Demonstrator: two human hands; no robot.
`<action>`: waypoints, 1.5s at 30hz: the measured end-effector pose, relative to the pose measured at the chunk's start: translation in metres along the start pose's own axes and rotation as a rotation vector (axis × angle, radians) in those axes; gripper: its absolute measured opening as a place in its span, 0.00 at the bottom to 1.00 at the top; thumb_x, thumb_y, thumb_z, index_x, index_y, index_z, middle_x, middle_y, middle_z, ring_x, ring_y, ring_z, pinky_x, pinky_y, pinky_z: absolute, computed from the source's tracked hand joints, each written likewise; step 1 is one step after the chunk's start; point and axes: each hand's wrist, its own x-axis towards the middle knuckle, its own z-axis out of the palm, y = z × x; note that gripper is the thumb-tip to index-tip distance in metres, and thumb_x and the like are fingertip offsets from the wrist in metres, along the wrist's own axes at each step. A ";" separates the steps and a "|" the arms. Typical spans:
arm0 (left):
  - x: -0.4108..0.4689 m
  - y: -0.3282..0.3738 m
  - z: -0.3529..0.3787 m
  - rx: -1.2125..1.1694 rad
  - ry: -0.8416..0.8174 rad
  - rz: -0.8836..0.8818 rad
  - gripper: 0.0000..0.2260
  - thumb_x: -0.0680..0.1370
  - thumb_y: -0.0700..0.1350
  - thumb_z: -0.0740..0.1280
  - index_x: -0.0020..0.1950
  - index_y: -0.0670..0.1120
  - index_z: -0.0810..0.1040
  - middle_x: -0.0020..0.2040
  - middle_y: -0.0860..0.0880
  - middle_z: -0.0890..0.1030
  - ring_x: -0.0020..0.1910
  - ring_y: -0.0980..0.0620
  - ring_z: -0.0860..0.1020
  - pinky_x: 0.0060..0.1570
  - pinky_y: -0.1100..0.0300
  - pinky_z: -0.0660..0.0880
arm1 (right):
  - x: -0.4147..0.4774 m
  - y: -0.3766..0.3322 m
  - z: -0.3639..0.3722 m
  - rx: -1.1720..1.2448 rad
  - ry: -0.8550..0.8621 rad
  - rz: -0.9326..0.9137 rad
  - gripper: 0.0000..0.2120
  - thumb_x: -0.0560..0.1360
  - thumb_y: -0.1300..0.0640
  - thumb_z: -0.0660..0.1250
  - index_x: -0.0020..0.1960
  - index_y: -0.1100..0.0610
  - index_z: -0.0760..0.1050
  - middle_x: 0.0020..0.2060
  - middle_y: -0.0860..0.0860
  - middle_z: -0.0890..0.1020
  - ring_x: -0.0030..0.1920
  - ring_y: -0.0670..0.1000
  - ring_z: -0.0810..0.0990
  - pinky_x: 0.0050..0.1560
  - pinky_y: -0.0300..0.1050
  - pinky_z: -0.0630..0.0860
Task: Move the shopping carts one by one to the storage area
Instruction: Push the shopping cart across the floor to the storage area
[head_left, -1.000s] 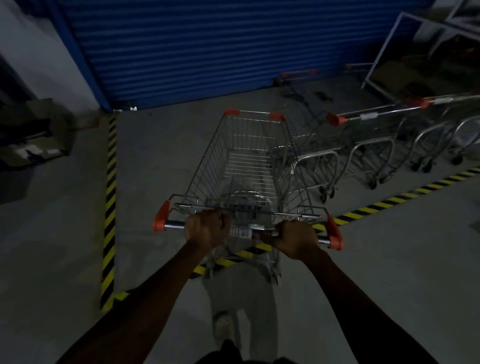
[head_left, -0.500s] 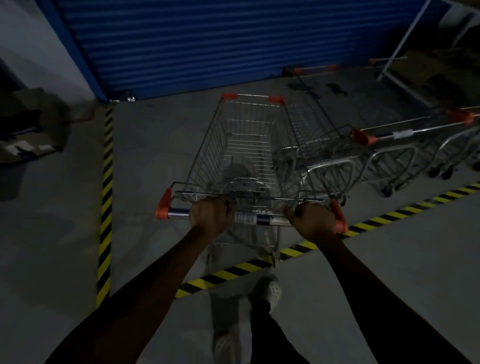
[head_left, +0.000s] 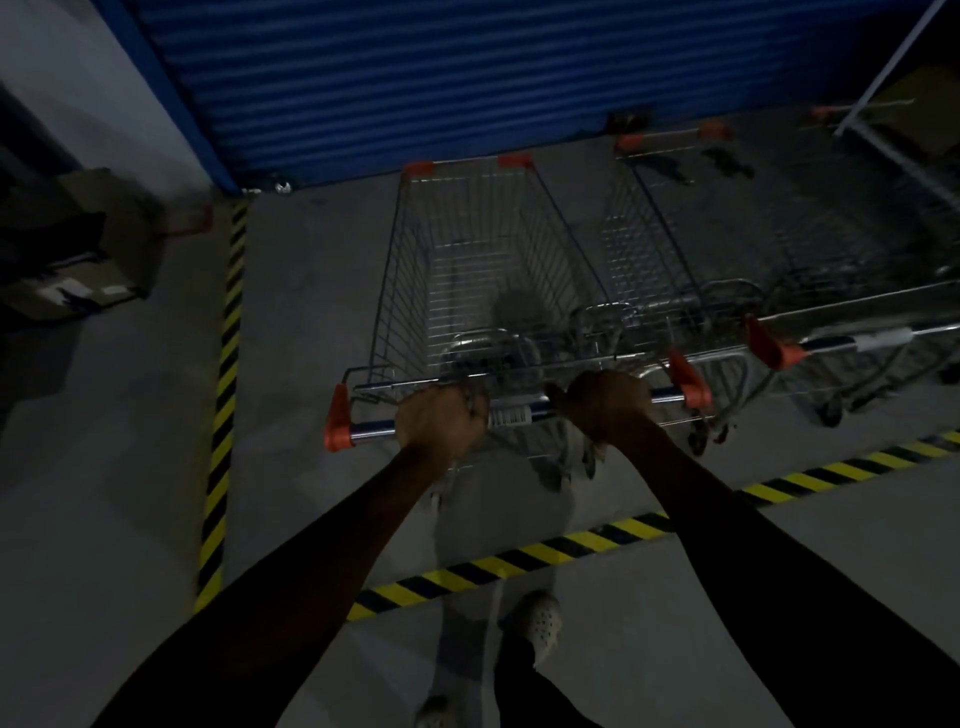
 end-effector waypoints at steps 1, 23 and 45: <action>0.009 0.002 0.002 -0.006 -0.010 -0.012 0.21 0.81 0.56 0.54 0.44 0.47 0.83 0.44 0.45 0.85 0.45 0.43 0.83 0.39 0.57 0.65 | 0.007 0.004 -0.003 -0.014 0.032 -0.020 0.33 0.79 0.30 0.47 0.33 0.54 0.71 0.40 0.56 0.82 0.47 0.56 0.82 0.45 0.47 0.69; 0.039 0.008 0.008 0.012 0.108 -0.069 0.22 0.76 0.55 0.54 0.38 0.45 0.82 0.34 0.43 0.83 0.36 0.42 0.82 0.36 0.58 0.63 | 0.041 0.011 -0.001 0.013 0.314 -0.053 0.33 0.77 0.35 0.48 0.31 0.58 0.78 0.29 0.56 0.80 0.31 0.58 0.82 0.36 0.45 0.67; -0.019 0.023 0.007 -0.764 0.194 0.535 0.14 0.77 0.50 0.64 0.53 0.39 0.74 0.54 0.41 0.74 0.53 0.42 0.74 0.51 0.54 0.71 | -0.109 -0.026 0.011 1.166 0.631 0.420 0.02 0.80 0.55 0.68 0.51 0.51 0.79 0.48 0.47 0.82 0.51 0.48 0.81 0.53 0.43 0.77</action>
